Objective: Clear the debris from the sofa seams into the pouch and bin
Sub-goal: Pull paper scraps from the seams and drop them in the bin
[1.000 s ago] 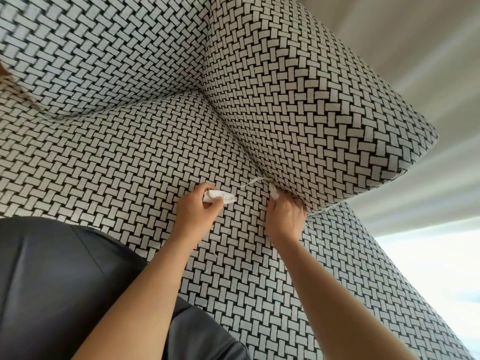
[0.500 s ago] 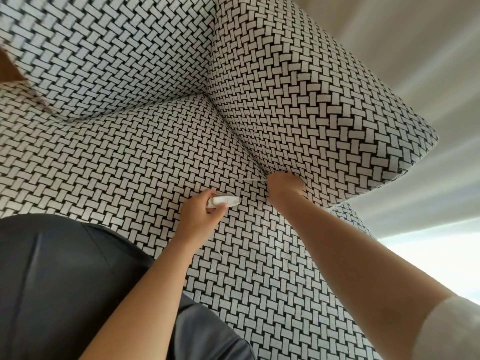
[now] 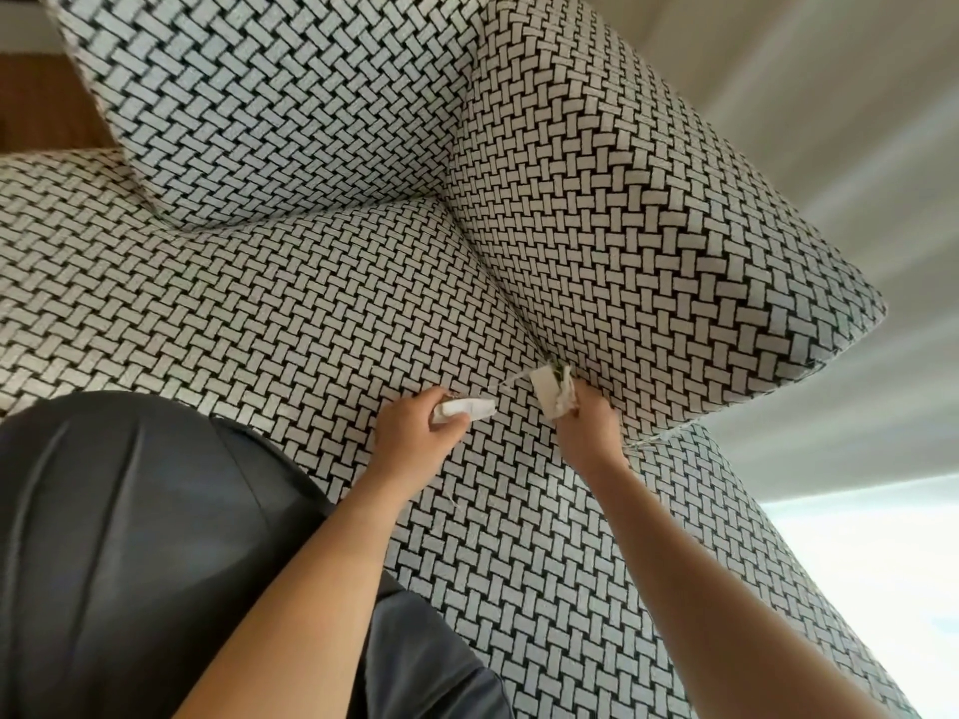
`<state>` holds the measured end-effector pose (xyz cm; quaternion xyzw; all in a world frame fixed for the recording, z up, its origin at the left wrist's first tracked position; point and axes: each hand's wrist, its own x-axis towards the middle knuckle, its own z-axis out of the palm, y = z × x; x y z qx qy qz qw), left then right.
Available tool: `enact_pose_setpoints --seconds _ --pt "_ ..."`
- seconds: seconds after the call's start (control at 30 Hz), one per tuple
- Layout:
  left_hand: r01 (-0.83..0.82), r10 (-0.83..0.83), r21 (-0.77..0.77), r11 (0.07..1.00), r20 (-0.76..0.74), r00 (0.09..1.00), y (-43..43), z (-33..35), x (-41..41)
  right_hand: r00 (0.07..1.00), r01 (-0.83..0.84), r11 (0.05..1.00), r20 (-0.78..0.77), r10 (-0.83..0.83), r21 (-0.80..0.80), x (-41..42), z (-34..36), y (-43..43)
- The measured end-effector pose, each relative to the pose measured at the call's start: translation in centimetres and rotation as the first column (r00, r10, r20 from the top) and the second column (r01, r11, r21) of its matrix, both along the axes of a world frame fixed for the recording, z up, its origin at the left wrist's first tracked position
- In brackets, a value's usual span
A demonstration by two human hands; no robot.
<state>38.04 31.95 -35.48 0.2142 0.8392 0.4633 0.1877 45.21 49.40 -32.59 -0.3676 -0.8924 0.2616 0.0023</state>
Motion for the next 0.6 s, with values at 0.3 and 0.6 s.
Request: enact_pose_setpoints --seconds 0.3,0.6 --pt "-0.112 0.072 -0.082 0.99 -0.388 0.919 0.5 -0.3 1.7 0.996 -0.088 0.996 -0.013 0.087 -0.029 0.2 -0.5 -1.1" --pt "-0.036 -0.051 -0.139 0.99 -0.575 0.817 0.9 -0.4 1.7 0.972 -0.232 0.929 0.042 0.23 0.29 -1.3 -1.7 -1.1"
